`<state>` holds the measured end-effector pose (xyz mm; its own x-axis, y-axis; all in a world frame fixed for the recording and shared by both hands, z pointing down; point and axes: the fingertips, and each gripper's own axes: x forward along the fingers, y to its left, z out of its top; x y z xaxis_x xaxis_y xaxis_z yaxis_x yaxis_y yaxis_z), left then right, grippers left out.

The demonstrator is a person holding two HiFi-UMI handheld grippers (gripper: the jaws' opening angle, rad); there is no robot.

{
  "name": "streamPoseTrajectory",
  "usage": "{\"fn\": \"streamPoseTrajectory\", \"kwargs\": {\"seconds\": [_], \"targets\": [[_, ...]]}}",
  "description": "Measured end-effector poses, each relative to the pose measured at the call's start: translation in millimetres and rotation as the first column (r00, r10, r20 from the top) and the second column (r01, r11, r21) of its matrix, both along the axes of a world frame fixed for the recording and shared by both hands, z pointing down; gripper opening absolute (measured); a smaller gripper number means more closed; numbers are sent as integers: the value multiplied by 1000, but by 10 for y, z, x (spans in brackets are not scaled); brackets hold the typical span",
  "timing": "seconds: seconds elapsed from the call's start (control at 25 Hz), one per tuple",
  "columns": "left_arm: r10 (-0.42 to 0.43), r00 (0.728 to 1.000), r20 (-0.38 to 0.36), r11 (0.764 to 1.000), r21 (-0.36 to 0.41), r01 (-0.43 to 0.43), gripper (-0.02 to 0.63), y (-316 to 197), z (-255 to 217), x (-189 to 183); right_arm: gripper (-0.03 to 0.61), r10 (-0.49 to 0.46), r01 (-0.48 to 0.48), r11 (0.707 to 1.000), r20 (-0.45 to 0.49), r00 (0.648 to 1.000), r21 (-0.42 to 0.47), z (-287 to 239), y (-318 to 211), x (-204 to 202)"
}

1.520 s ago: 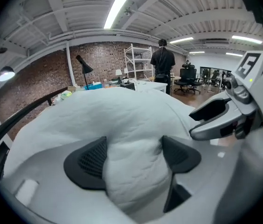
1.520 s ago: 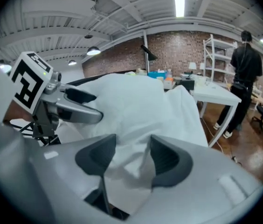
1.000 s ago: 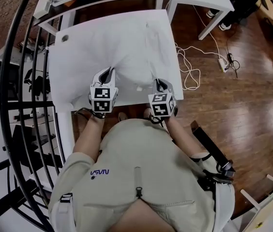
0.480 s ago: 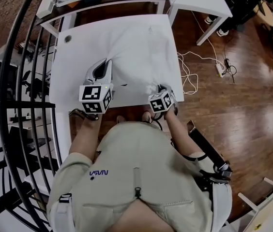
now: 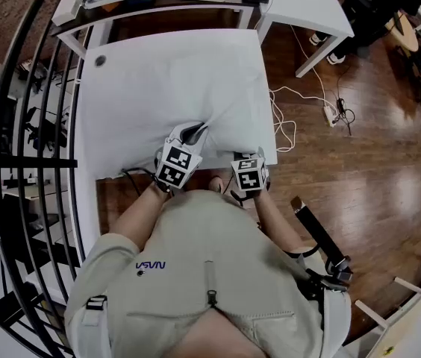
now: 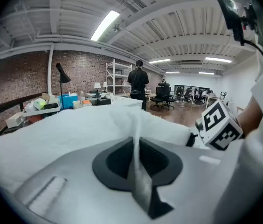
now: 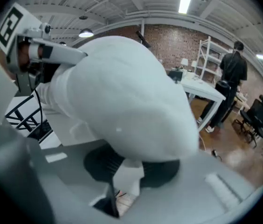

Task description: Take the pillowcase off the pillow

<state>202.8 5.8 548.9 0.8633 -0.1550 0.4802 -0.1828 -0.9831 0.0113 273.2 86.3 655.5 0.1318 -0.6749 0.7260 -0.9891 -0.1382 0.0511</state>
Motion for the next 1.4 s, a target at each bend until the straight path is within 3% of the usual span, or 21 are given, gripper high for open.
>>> {"fn": "streamPoseTrajectory", "kwargs": {"seconds": [0.2,0.32,0.4,0.52,0.64,0.76,0.84,1.04,1.24,1.32,1.4], "targets": [[-6,996,-92,999,-43,2,124,-19,-277,-137,91,22,-21,1000,49,999,-3,-195,190,70],[-101,983,-152,995,-31,97,138,-128,-627,-524,94,62,-65,998,97,993,25,-521,270,178],[-235,958,-165,972,-39,232,141,-402,-728,-896,110,61,-65,997,90,994,41,-736,273,259],[-443,891,-96,897,-47,440,179,-933,-610,-1513,141,34,-36,999,75,997,14,-920,247,321],[-555,831,-29,832,-48,553,240,-1330,-497,-1973,143,-74,81,983,44,996,-167,-900,310,278],[-598,801,-6,801,-34,598,255,-1561,-455,-2190,143,-179,135,905,-73,981,-404,-882,440,345],[-611,792,-2,791,-32,610,256,-1653,-420,-2223,143,-184,104,892,-143,972,-441,-978,426,455],[-616,787,27,787,-33,616,280,-1824,-312,-2242,143,-104,49,950,-165,981,-309,-1232,51,566],[-600,797,69,796,-45,604,302,-1894,-248,-2291,106,-61,-6,980,-329,942,-199,-1695,-180,703],[-594,800,86,797,-71,600,322,-1917,-187,-2303,115,-53,33,997,-305,951,-71,-1836,-364,643],[-580,808,107,800,-114,589,329,-1941,-57,-2267,170,-92,104,993,-190,978,54,-1807,-652,502]]}}
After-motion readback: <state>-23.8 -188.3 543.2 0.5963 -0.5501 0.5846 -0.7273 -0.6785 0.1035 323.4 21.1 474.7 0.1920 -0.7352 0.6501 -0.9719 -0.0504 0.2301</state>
